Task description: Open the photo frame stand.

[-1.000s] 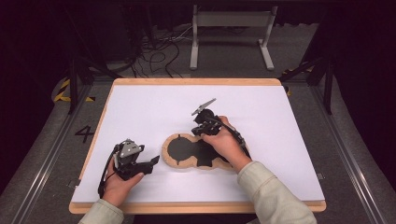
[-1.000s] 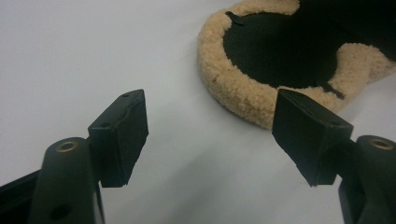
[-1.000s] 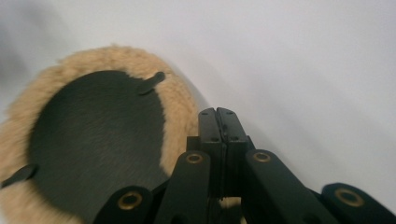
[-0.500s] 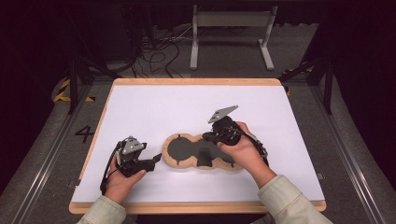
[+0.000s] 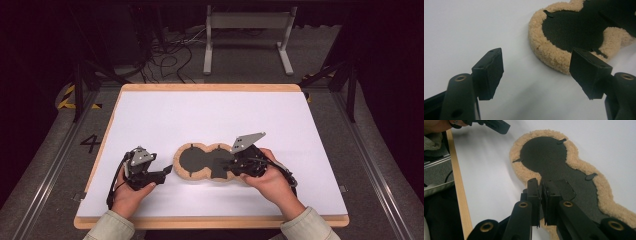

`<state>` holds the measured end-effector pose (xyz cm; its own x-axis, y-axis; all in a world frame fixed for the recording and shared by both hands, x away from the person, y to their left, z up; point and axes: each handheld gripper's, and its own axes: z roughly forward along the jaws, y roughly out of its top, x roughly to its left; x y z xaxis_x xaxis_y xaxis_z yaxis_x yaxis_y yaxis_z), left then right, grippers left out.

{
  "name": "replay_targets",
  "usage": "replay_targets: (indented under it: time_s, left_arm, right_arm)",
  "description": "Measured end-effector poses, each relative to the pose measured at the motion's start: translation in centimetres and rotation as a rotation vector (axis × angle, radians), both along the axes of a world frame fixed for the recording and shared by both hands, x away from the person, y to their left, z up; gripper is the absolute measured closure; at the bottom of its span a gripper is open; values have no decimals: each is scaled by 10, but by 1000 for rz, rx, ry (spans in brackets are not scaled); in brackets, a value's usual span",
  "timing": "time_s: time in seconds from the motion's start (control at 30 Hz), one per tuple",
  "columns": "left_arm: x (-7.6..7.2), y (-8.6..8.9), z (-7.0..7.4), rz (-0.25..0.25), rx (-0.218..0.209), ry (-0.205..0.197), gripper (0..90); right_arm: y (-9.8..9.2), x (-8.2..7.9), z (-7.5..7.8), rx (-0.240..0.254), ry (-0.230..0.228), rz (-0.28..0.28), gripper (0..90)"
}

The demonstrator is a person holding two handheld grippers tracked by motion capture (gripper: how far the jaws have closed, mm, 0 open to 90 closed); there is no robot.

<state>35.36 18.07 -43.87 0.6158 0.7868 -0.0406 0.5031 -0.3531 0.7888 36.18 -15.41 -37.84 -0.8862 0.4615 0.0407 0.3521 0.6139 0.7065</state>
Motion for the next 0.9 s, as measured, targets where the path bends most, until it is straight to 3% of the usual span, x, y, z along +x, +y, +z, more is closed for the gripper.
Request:
replay_targets:
  time_s: [0.1, 0.6, 0.67, 0.9]
  left_arm:
    - [0, 1, 0, 2, 2, -5, 283]
    - [2, 0, 0, -9, 13, 2, 291]
    - [2, -1, -1, -13, 10, 9, 290]
    - [3, -2, -2, -23, 19, 7, 293]
  right_arm:
    - [-3, -6, -5, -40, 0, 1, 866]
    - [-9, -18, -29, -119, 50, -1, 885]
    - [-8, -21, -36, -149, 57, 2, 890]
    - [-10, -18, -47, -160, 78, -16, 900]
